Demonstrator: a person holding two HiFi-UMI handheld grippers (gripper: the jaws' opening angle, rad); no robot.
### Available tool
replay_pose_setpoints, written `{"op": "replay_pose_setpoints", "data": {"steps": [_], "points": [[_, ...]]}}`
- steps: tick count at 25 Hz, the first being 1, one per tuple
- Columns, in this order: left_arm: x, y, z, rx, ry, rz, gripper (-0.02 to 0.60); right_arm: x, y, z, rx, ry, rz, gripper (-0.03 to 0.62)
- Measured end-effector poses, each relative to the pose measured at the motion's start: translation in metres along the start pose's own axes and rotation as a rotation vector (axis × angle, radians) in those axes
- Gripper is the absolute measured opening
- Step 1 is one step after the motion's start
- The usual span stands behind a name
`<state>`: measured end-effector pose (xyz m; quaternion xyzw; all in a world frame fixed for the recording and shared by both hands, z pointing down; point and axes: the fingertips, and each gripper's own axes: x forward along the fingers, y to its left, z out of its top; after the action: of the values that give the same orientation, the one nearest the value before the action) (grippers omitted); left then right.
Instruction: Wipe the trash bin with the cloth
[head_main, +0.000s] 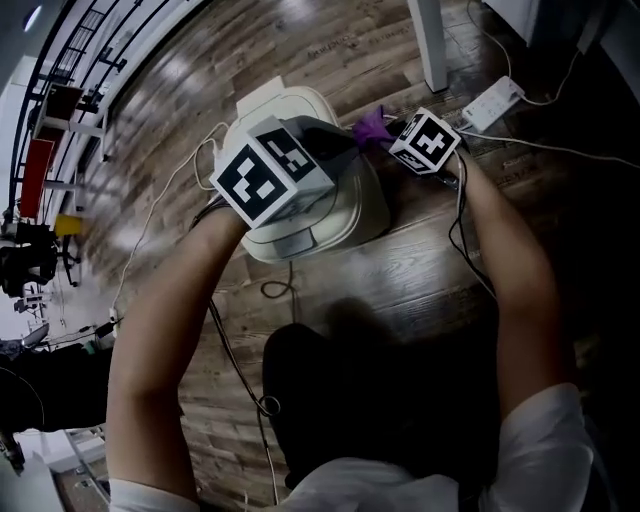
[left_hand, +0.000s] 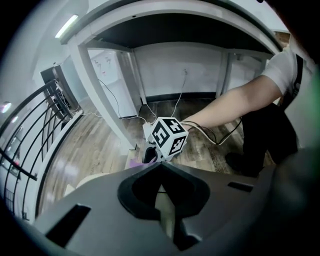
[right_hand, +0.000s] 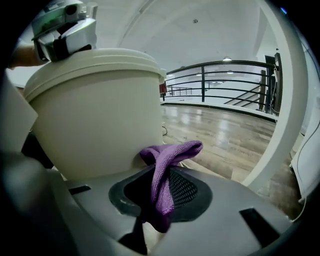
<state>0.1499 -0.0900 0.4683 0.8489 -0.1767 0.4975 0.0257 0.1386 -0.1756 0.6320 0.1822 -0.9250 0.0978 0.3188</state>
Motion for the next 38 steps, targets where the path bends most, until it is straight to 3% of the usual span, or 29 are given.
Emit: {"op": "replay_pose_setpoints", "data": {"steps": [10, 21, 25, 28, 34, 38], "points": [[0.001, 0.002, 0.001, -0.038, 0.025, -0.014, 0.005, 0.026, -0.013, 0.016, -0.011, -0.041, -0.055, 0.084], [0.003, 0.002, 0.001, -0.049, 0.018, -0.005, 0.005, 0.031, 0.024, 0.014, -0.089, -0.028, 0.103, 0.084], [0.009, 0.0, 0.002, -0.047, 0.015, -0.017, 0.005, 0.028, 0.031, 0.004, -0.105, -0.009, 0.121, 0.084], [0.01, 0.0, 0.0, -0.044, 0.019, -0.016, 0.005, 0.029, 0.037, -0.001, -0.159, 0.012, 0.113, 0.084], [0.008, -0.001, -0.002, -0.038, 0.019, -0.022, 0.005, 0.012, 0.078, -0.024, -0.374, 0.067, 0.157, 0.084], [0.009, -0.002, -0.006, -0.036, 0.01, -0.012, 0.005, 0.005, 0.097, -0.038, -0.404, 0.064, 0.165, 0.084]]}}
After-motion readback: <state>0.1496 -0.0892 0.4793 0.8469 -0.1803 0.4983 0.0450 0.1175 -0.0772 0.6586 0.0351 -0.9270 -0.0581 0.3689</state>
